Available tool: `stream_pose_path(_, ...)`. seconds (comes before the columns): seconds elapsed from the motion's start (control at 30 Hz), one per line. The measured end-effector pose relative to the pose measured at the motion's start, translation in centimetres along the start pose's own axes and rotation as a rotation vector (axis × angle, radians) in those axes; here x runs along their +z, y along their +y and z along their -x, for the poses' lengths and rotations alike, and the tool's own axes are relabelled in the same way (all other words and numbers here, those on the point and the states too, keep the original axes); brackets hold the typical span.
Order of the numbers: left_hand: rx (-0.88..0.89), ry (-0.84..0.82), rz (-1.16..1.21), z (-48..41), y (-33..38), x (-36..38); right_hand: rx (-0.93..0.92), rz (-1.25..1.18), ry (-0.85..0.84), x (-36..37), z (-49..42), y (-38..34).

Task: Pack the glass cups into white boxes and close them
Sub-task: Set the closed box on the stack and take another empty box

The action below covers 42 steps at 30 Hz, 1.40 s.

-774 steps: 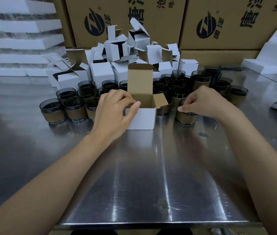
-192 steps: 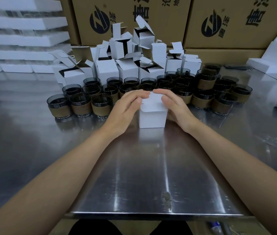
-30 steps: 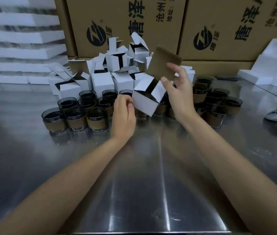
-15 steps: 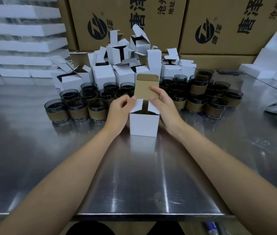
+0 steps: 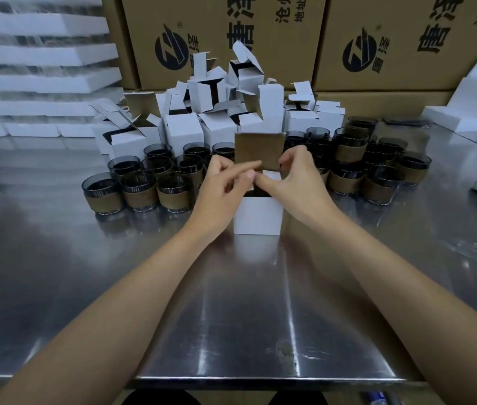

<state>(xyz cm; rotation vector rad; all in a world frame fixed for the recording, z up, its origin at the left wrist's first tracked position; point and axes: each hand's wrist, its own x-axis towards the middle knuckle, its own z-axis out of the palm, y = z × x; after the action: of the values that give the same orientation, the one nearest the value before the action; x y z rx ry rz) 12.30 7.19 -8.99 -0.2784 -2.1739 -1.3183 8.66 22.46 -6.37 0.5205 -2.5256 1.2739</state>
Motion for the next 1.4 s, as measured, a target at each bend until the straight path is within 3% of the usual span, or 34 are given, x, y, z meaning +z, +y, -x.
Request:
stream_pose_path(0.3,-0.008,-0.027,-0.120,0.3,-0.1,0.3,-0.065,-0.175,0.029,0.1,-0.2,0.6)
stream_pose_path(0.43,-0.047,0.074,0.054,0.2,0.1,0.3,-0.013,-0.355,0.055,-0.4,-0.7,0.8)
stream_pose_path(0.6,-0.306,0.193,0.360,-0.7,-0.9,0.1,0.176,-0.512,0.021,-1.0,-1.9,2.2)
stream_pose_path(0.7,-0.381,0.191,0.250,-0.8,-1.4,0.3,0.286,-0.522,-0.012,-0.6,-2.4,3.5)
stream_pose_path(0.87,-0.434,0.051,0.079,-0.3,-1.9,1.0,0.256,-0.479,-0.098,1.0,-1.8,4.3)
stream_pose_path(0.93,-0.410,0.044,0.050,-0.2,-1.9,0.9,0.218,-0.438,-0.095,1.1,-1.9,4.5)
stream_pose_path(1.03,-0.234,0.100,-0.024,-0.1,-1.5,0.6,0.124,-0.311,0.011,1.1,-2.1,4.8)
stream_pose_path(1.13,-0.115,0.122,-0.112,0.0,-1.5,0.5,0.024,-0.418,0.110,1.0,-1.6,4.5)
stream_pose_path(1.27,-0.236,0.067,-0.021,-0.1,-1.5,0.6,-0.093,-0.395,-0.002,0.6,-1.5,4.0)
stream_pose_path(1.4,-0.221,0.047,0.032,-0.1,-1.5,0.6,-0.008,-0.438,-0.122,0.5,-2.0,4.2)
